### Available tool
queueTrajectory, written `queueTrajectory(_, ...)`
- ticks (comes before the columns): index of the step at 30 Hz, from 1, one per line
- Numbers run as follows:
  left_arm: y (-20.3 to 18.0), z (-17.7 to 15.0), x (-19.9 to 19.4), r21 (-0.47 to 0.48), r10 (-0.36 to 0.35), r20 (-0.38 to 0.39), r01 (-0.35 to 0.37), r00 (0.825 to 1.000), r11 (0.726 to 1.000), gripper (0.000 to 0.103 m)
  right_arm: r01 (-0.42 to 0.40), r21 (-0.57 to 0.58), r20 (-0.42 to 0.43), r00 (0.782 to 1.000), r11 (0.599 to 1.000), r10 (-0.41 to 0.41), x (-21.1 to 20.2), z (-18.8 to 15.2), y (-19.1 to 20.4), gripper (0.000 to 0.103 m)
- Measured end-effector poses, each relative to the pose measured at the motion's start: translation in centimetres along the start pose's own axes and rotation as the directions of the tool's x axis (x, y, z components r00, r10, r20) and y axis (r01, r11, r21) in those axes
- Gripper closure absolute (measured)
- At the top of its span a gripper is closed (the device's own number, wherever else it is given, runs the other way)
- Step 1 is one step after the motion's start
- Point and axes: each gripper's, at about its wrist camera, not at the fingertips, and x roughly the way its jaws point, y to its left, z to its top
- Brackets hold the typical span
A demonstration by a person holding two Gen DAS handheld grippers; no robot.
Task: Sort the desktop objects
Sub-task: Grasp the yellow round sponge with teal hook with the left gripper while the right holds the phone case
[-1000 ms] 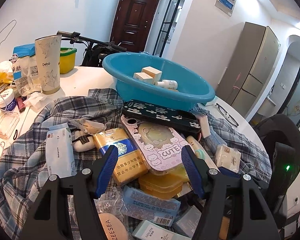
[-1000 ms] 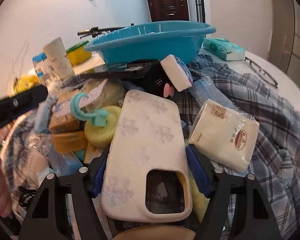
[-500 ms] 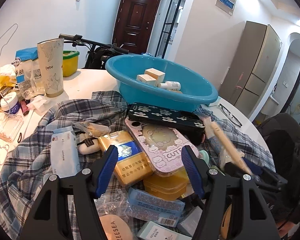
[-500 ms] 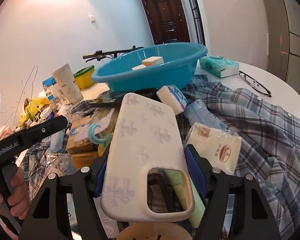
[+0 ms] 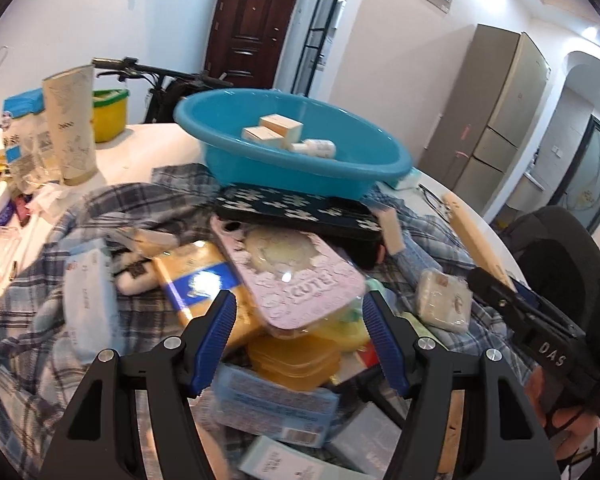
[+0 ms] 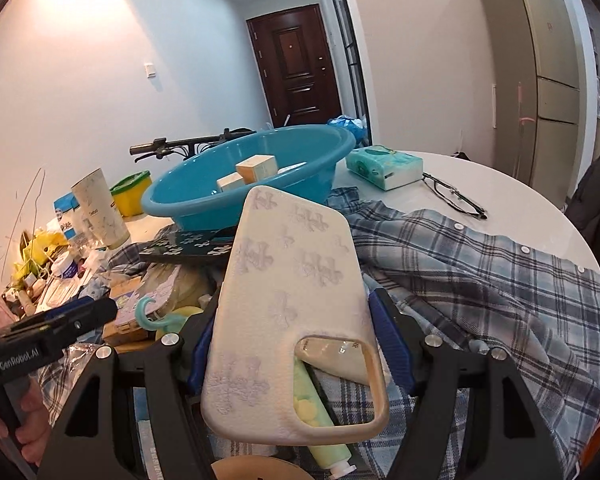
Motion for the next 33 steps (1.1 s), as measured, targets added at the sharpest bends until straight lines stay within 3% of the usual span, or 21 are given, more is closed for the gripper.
queueTrajectory(7, -1.5, -0.5, 0.6, 0.024, -0.017, -0.015, 0.017, 1.000, 1.000, 0.035, -0.013, 0.009, -0.011, 1.000, 1.000, 0.013, 0.3, -0.4, -0.3, 0.035)
queueTrajectory(15, -4.1, -0.6, 1.2, 0.071, -0.083, -0.014, 0.084, 0.996, 0.994, 0.036, -0.019, 0.022, -0.019, 1.000, 1.000, 0.020, 0.4, -0.6, -0.8, 0.035)
queueTrajectory(17, -4.2, -0.2, 1.8, 0.062, -0.056, -0.002, 0.056, 0.998, 0.997, 0.052, -0.019, 0.023, -0.016, 1.000, 1.000, 0.019, 0.3, -0.6, -0.9, 0.035)
queueTrajectory(19, -4.1, 0.1, 2.3, 0.050, -0.034, 0.002, 0.034, 0.999, 0.998, 0.078, -0.020, 0.023, -0.014, 1.000, 1.000, 0.020, 0.2, -0.5, -1.1, 0.035)
queueTrajectory(21, -3.8, 0.3, 2.5, 0.032, -0.058, 0.001, 0.057, 0.998, 0.998, 0.090, -0.018, 0.025, -0.012, 1.000, 1.000, 0.018, 0.1, -0.5, -1.3, 0.035)
queueTrajectory(26, -4.2, -0.1, 2.0, 0.072, -0.043, -0.002, 0.043, 0.999, 0.996, 0.094, -0.012, 0.033, -0.011, 1.000, 0.999, 0.012, 0.1, -0.4, -1.6, 0.035)
queueTrajectory(33, -4.2, -0.2, -0.9, 0.095, -0.080, 0.015, 0.078, 0.997, 0.992, 0.095, -0.018, 0.029, -0.014, 1.000, 0.999, 0.018, 0.1, -0.4, -1.5, 0.035)
